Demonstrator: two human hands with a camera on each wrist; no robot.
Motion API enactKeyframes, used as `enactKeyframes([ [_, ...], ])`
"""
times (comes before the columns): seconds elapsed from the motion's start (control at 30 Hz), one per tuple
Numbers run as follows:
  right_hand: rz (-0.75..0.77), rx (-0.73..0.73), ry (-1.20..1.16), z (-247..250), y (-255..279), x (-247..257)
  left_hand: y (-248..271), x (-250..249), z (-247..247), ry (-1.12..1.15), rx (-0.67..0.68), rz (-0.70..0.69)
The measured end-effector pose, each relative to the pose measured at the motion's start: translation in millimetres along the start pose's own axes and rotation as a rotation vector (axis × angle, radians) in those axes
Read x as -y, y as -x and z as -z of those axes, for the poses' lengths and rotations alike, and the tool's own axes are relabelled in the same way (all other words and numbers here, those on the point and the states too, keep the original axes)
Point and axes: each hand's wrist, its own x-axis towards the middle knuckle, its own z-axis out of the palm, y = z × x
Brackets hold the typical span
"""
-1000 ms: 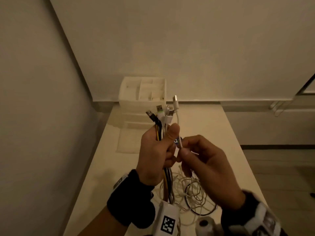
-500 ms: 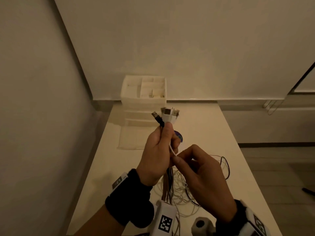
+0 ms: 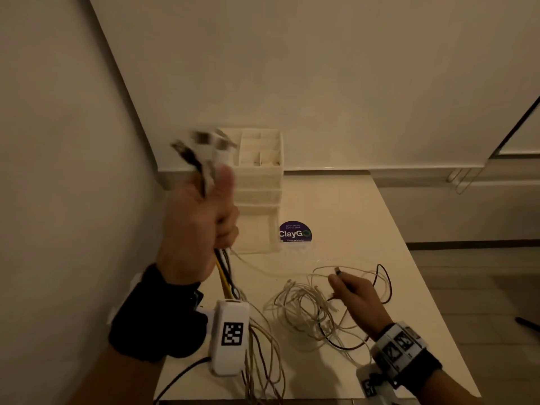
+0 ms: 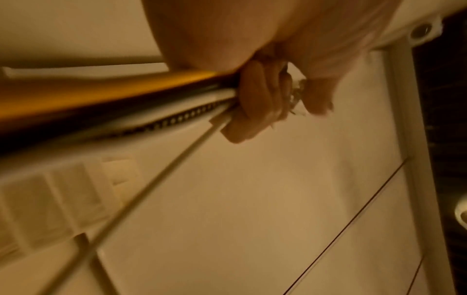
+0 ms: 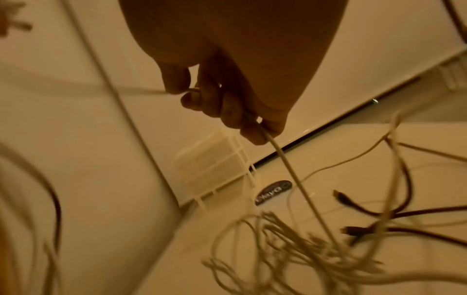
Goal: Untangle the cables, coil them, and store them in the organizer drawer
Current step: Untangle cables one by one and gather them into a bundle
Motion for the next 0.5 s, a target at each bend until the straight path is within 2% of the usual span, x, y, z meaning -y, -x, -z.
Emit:
enactKeyframes([
  [0.13, -0.023, -0.078, -0.165, 6, -19, 45, 14, 50, -19, -0.537, 0.154, 0.037],
  [0.23, 0.057, 0.003, -0.325, 9, -27, 83, 18, 83, -36, -0.665, 0.252, 0.078],
  [0.37, 0.129, 0.096, -0.441, 16, -27, 110, 15, 103, -53, -0.706, 0.162, 0.01],
  [0.5, 0.139, 0.162, -0.406, 24, -25, 103, 7, 88, -59, -0.596, 0.006, -0.106],
])
